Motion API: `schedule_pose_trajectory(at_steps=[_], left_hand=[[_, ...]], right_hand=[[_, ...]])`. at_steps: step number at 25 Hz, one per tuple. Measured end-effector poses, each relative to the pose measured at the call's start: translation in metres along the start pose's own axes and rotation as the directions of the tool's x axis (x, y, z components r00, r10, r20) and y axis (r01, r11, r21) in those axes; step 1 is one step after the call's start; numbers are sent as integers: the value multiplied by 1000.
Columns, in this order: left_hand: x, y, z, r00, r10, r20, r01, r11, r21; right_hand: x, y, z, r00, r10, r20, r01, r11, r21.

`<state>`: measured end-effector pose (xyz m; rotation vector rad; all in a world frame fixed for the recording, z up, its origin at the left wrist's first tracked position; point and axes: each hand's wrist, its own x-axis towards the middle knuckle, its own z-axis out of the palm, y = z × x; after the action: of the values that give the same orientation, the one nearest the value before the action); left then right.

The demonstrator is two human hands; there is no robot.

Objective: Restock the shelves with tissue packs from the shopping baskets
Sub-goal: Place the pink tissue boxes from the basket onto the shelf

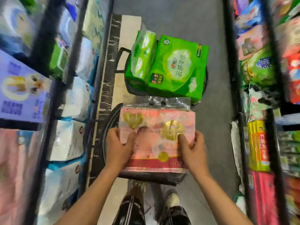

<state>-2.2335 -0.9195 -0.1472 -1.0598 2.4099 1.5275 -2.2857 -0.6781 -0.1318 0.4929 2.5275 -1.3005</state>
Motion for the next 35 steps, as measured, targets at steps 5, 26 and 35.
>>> schedule_pose_trajectory(at_steps=[5, 26, 35], left_hand=[[-78, 90, -74, 993, -30, -118, 0, 969, -247], [-471, 152, -284, 434, -314, -844, -282, 843, -458], [-547, 155, -394, -7, -383, -924, -589, 748, -306]], right_hand=[[-48, -88, -76, 975, -222, 26, 220, 973, 64], [-299, -297, -115, 248, -792, 557, 618, 572, 539], [-481, -356, -57, 217, -595, 773, -52, 784, 618]])
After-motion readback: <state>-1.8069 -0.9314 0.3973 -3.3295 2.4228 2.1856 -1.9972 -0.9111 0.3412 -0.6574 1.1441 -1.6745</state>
